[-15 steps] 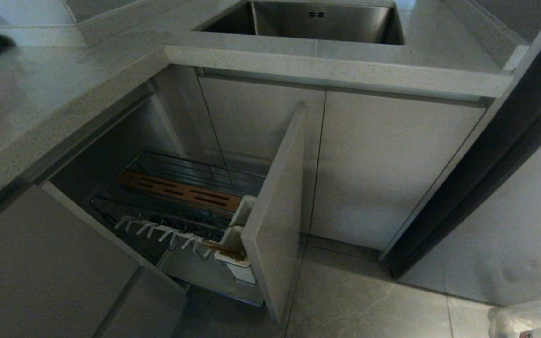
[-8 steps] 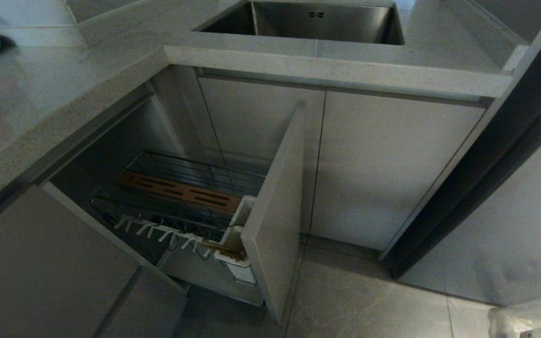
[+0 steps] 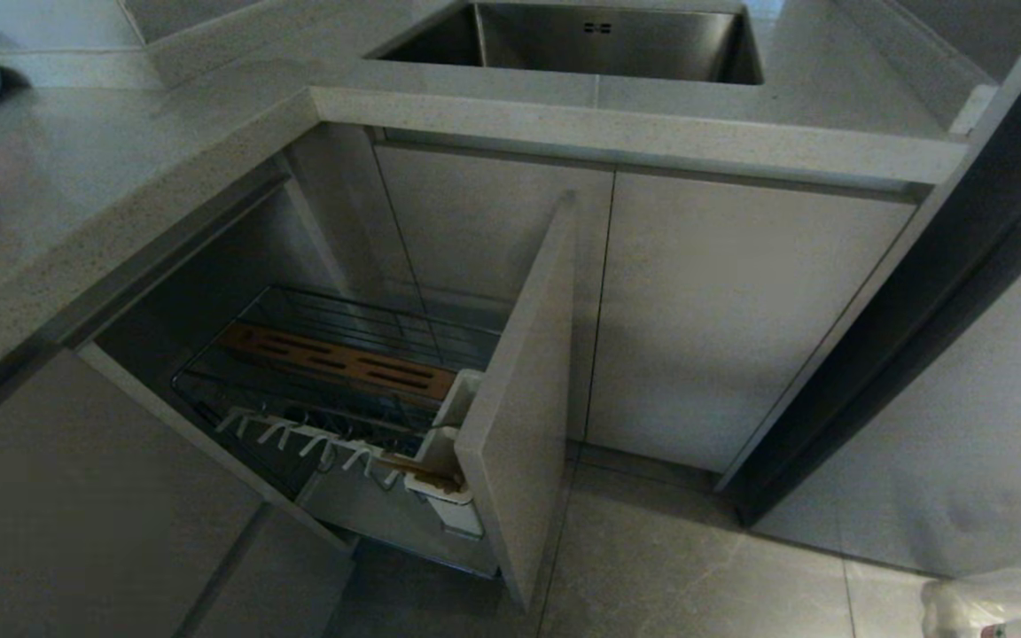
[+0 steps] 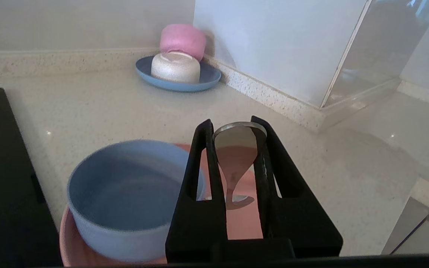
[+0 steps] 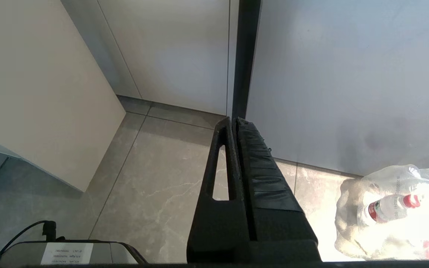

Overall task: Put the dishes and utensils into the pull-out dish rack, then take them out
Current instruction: Take the spoon out of the cupboard

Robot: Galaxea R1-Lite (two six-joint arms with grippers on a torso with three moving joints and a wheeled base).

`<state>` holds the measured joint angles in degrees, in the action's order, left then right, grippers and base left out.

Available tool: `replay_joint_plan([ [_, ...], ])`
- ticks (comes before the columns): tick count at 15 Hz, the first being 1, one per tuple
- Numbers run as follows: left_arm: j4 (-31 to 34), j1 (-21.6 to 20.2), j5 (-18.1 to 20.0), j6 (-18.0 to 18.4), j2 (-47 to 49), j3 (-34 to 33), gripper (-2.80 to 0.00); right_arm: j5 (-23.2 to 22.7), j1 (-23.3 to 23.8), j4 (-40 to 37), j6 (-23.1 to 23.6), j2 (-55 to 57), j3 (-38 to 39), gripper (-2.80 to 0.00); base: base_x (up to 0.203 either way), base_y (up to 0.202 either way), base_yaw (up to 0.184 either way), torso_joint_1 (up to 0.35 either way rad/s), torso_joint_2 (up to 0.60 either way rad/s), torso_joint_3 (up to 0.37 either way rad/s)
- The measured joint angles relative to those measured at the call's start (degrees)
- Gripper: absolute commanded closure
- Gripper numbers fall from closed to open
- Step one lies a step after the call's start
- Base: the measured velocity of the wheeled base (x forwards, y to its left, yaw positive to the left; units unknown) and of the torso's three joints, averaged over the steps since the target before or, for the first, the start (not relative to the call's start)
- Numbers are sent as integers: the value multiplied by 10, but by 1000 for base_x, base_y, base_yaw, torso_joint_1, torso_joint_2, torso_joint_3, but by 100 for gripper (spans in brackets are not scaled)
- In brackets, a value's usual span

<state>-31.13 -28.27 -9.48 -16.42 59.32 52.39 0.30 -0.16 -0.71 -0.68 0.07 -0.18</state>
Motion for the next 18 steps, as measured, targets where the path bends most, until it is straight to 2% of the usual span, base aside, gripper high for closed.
replay_joint_plan([
  [18, 17, -8, 0, -31, -24, -69, 0, 0, 0, 0, 0, 0, 0, 0, 0, 0, 0, 0, 0, 0],
])
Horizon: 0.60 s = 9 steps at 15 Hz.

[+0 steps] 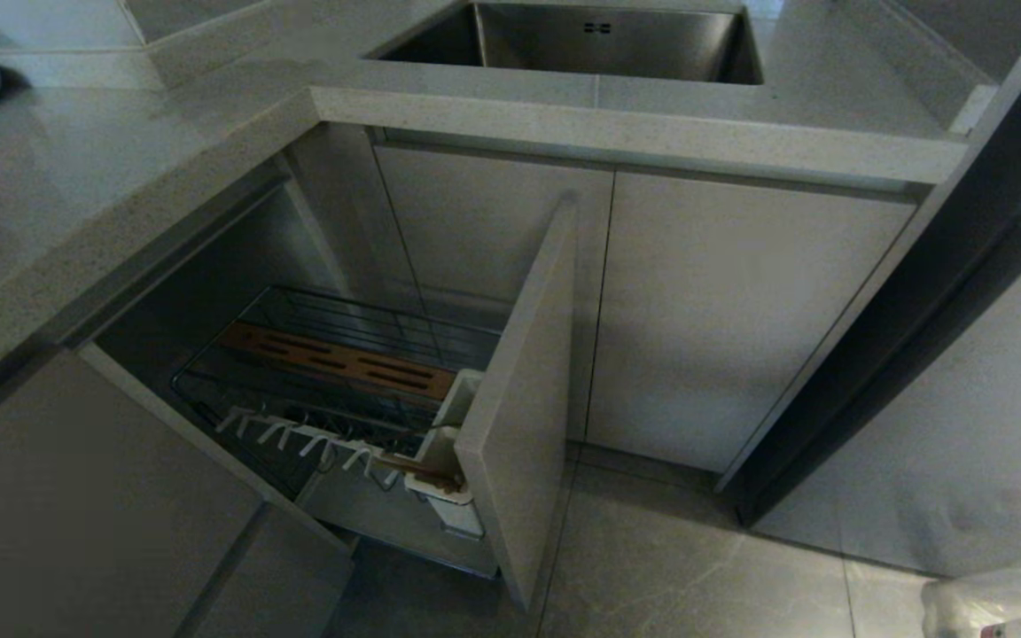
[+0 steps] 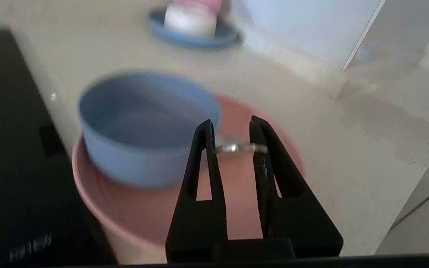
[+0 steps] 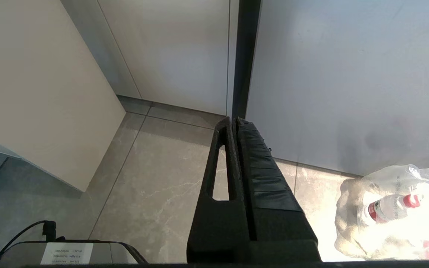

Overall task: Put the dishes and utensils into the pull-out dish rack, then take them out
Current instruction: Take the spoon out of the cupboard

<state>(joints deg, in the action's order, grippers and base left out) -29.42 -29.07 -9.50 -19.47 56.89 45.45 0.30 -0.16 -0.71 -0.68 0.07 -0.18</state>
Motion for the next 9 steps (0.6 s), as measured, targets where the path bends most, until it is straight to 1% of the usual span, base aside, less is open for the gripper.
replay_joint_plan([
  [3, 26, 0, 3, -9, -3, -1, 0, 0, 0, 0, 0, 0, 0, 0, 0, 0, 0, 0, 0, 0],
  [5, 48, 1, 17, -17, -5, -2, 0, 0, 0, 0, 0, 0, 0, 0, 0, 0, 0, 0, 0, 0],
  [9, 55, 1, 20, -25, -5, -2, 0, 0, 0, 0, 0, 0, 0, 0, 0, 0, 0, 0, 0, 0],
])
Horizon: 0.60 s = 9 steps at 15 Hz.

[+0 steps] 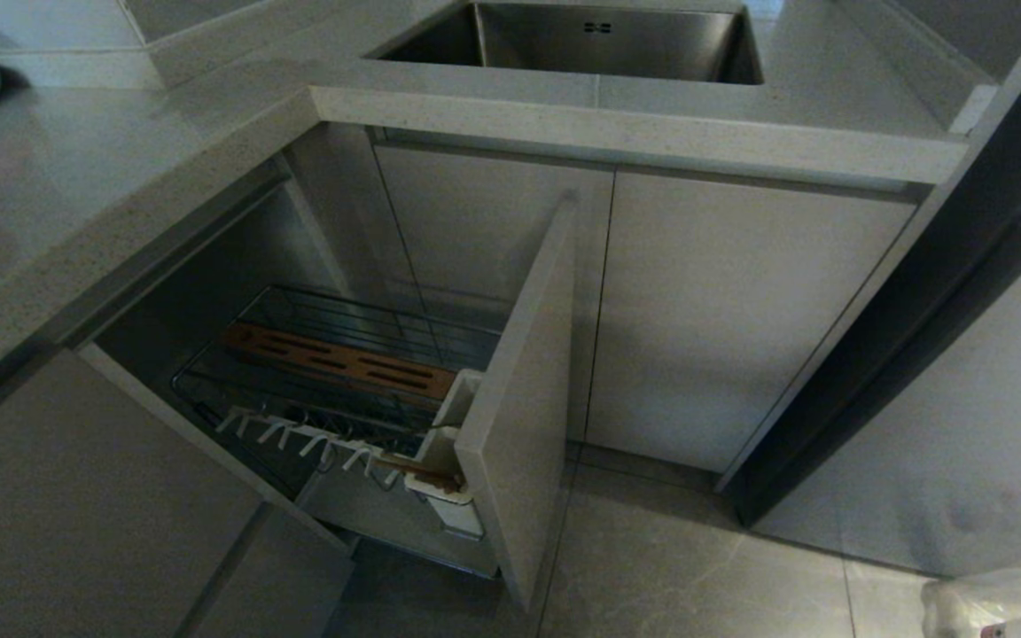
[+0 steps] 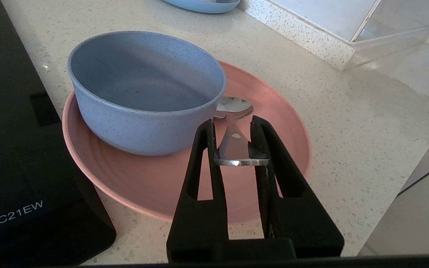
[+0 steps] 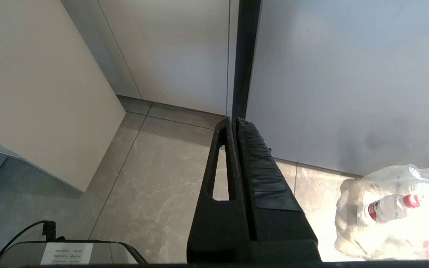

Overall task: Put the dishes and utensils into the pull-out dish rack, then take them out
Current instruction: Take the spoon out of the cupboard

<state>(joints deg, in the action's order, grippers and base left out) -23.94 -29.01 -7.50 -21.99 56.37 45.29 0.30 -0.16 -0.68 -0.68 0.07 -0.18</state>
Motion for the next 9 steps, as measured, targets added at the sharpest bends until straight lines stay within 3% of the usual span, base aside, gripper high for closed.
replay_joint_plan([
  [9, 22, 0, 2, 0, -2, 6, 0, 0, 0, 0, 0, 0, 0, 0, 0, 0, 0, 0, 0, 0],
])
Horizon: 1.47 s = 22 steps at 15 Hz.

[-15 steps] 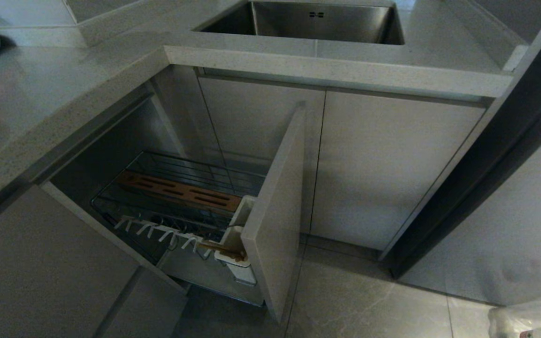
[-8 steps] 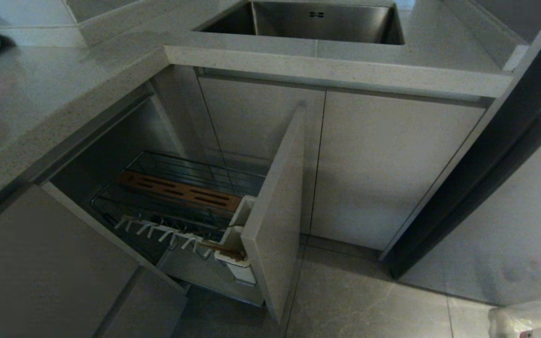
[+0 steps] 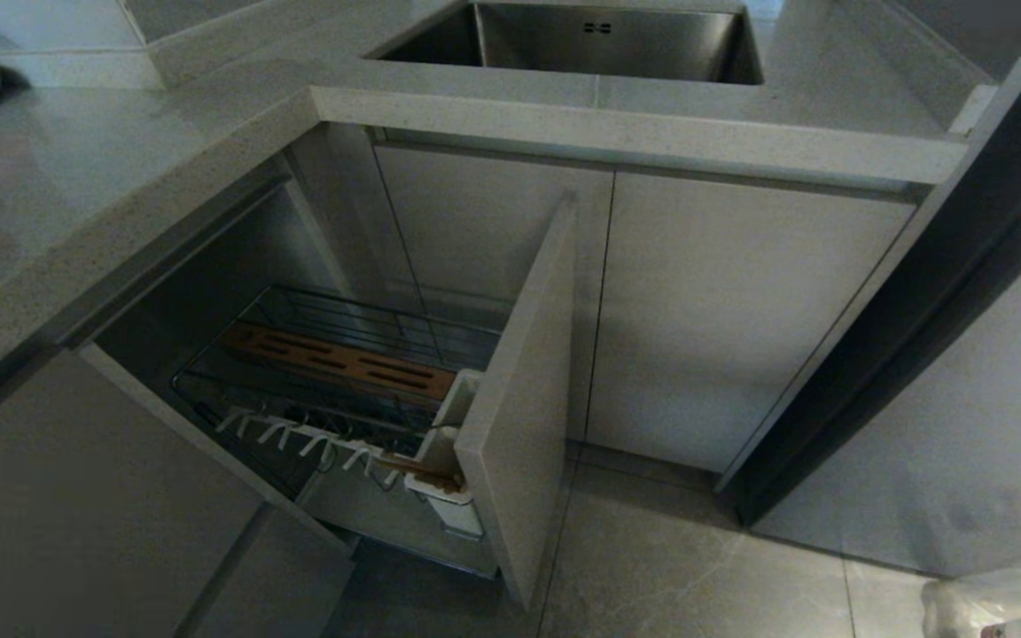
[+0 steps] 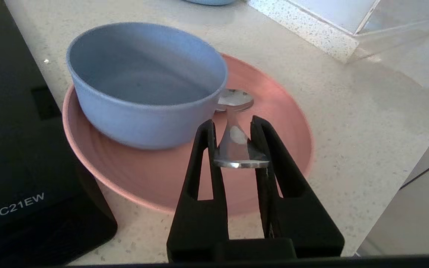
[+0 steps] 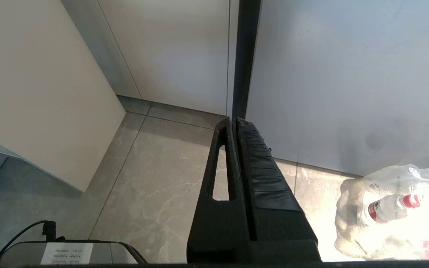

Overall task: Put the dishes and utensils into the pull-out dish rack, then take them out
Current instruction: Take the spoon out of the cupboard, then take the chopsticks out of the cupboard

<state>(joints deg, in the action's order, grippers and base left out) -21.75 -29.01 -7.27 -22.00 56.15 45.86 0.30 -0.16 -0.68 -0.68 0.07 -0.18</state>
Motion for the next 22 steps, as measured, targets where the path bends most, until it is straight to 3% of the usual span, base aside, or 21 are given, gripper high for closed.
replay_joint_plan([
  [3, 1, 0, 0, 0, -2, 0, 0, 0, 0, 0, 0, 0, 0, 0, 0, 0, 0, 0, 0, 0],
  [4, 2, 0, 0, 0, -3, 0, -198, 0, 0, 0, 0, 0, 0, 0, 0, 0, 0, 0, 0, 0],
  [5, 3, 0, 0, 1, -4, 0, -280, 0, 0, 0, 0, 0, 0, 0, 0, 0, 0, 0, 0, 0],
  [17, 4, 2, 0, 5, -15, 38, -280, 0, 0, 0, 0, 0, 0, 0, 0, 0, 0, 0, 0, 0],
  [18, 4, 2, 0, 6, -17, 52, 0, 0, 0, 0, 0, 0, 0, 0, 0, 0, 0, 0, 0, 0],
  [22, 27, 11, 15, 26, -19, 132, 0, 0, 0, 0, 0, 0, 0, 0, 0, 0, 0, 0, 0, 0],
])
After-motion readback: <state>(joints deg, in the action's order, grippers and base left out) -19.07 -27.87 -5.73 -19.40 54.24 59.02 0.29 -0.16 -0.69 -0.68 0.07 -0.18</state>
